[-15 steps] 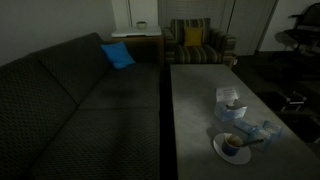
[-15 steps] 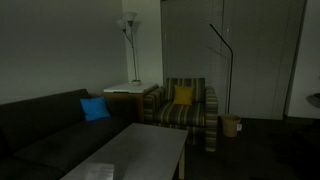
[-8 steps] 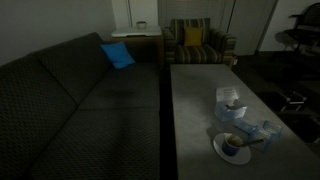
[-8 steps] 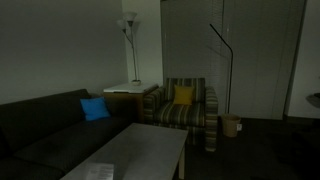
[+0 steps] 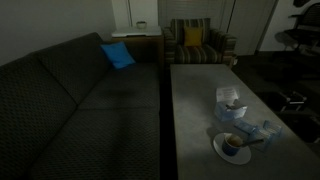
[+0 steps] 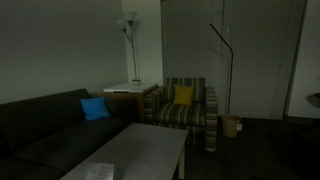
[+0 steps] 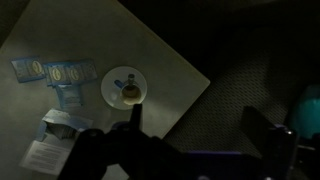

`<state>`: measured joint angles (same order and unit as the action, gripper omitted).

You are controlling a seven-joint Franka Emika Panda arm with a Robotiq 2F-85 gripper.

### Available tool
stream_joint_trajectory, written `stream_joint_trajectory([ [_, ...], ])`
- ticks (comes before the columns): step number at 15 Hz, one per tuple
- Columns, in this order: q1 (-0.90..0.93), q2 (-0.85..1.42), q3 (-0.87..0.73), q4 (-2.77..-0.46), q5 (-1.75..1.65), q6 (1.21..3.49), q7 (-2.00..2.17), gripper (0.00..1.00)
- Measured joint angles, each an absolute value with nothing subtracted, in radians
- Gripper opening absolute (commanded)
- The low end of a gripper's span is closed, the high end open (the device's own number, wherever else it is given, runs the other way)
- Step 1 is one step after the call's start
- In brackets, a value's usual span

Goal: Use the spoon to stir in the cup

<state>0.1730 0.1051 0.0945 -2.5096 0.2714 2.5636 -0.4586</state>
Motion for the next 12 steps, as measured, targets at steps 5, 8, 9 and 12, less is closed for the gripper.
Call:
stream_joint_trajectory([
  [5, 0.131, 0.220, 0.115, -2.439, 0.332, 2.564, -0.490, 1.00],
  [8, 0.127, 0.223, 0.121, -2.434, 0.329, 2.564, -0.487, 1.00],
  [9, 0.123, 0.223, 0.127, -2.434, 0.316, 2.564, -0.480, 1.00],
  [12, 0.124, 0.232, 0.130, -2.433, 0.236, 2.562, -0.419, 1.00],
])
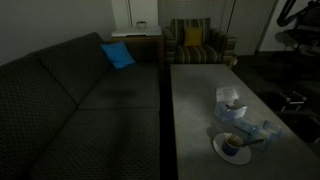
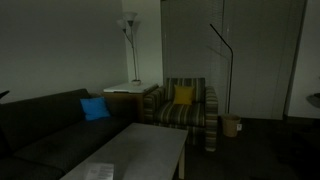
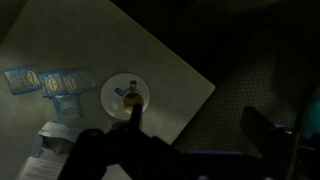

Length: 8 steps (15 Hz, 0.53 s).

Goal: Use the spoon to stir in the cup

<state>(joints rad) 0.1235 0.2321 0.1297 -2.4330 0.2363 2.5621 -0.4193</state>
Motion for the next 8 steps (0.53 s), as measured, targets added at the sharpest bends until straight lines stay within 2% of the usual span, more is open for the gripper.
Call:
stream_joint_trajectory([
  [8, 0.074, 0.491, 0.129, -2.281, 0.127, 2.599, -0.401, 1.00],
])
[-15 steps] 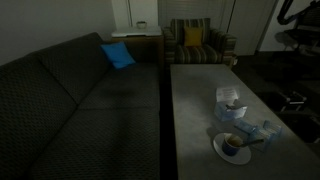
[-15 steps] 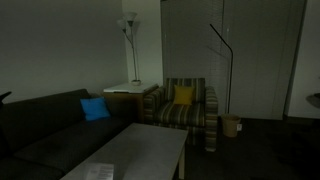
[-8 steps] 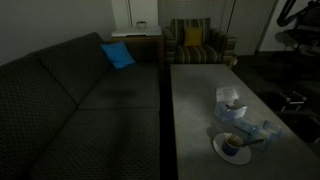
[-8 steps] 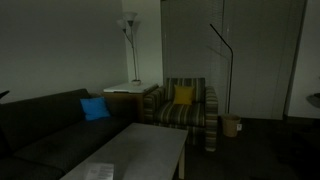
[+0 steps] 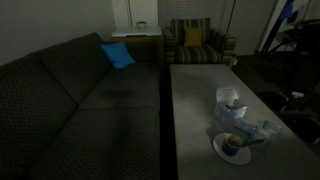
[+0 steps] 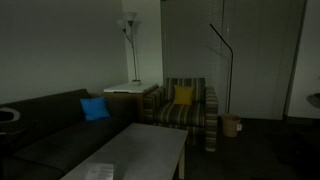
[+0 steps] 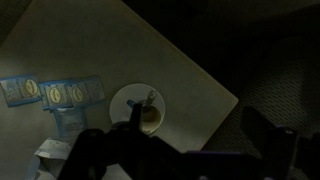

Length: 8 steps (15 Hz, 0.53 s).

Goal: Use the spoon to stir in the cup

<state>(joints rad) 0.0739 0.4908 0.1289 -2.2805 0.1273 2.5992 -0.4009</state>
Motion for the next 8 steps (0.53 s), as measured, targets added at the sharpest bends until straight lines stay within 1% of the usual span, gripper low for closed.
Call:
stream_joint_trajectory([
  [4, 0.069, 0.614, 0.130, -2.178, 0.078, 2.617, -0.382, 1.00],
  [8, 0.058, 0.682, 0.147, -2.108, 0.065, 2.613, -0.384, 1.00],
])
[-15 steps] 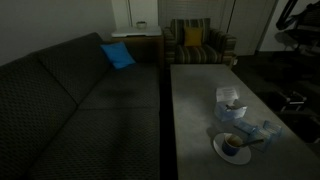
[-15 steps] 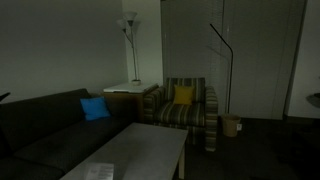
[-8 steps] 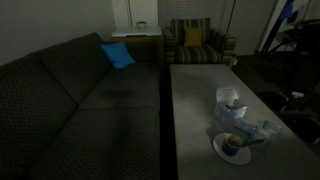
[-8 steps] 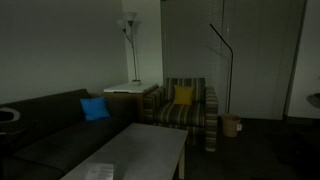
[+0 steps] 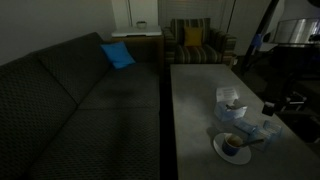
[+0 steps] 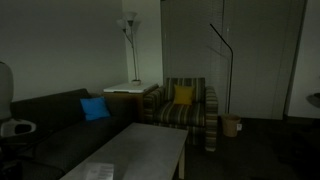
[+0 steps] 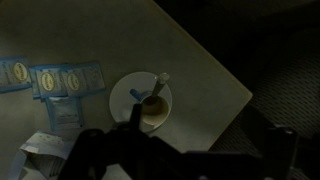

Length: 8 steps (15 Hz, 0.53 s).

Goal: Use the spoon to stir in the cup

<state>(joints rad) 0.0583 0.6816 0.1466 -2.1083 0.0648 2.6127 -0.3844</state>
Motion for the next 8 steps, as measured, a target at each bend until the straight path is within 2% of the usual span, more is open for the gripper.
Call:
stream_joint_trajectory([
  [8, 0.037, 0.694, 0.178, -2.095, 0.032, 2.623, -0.340, 1.00],
])
